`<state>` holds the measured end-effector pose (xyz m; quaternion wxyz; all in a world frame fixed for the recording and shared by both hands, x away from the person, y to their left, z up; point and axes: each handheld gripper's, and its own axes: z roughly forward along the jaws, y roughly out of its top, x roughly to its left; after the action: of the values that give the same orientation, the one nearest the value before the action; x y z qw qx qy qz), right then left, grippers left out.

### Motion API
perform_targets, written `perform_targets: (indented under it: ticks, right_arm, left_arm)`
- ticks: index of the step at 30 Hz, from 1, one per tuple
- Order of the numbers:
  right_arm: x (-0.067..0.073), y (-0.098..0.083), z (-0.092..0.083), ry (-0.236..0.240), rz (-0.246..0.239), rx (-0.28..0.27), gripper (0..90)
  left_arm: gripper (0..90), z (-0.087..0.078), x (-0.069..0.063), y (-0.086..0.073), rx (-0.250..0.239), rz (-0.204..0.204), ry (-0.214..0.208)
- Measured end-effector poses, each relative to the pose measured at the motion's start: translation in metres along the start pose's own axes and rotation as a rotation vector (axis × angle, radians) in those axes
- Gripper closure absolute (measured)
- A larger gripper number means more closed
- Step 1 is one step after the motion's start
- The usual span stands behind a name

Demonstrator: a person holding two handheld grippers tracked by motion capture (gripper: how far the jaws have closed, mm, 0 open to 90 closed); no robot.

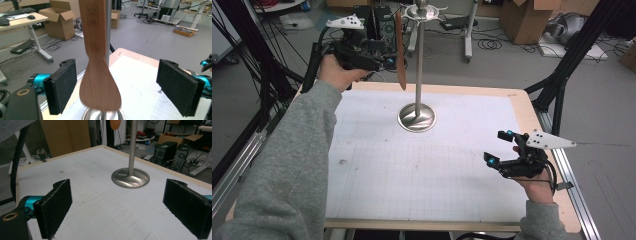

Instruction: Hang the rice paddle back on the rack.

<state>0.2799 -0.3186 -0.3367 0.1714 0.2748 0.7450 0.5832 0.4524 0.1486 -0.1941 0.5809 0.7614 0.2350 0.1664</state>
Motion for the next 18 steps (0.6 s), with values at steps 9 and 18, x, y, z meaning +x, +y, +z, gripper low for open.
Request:
perform_targets:
  ticks: [9, 18]
  right_arm:
    - [0.003, 0.001, 0.003, 0.001, -0.007, 0.001, 7.3]
    - [0.005, 0.002, 0.005, 0.002, -0.016, 0.001, 7.3]
  left_arm:
    - [16.4, -0.019, -0.008, -0.022, -0.009, -0.014, -0.006]
    - [14.5, -0.035, -0.015, -0.036, -0.033, 0.015, 0.035]
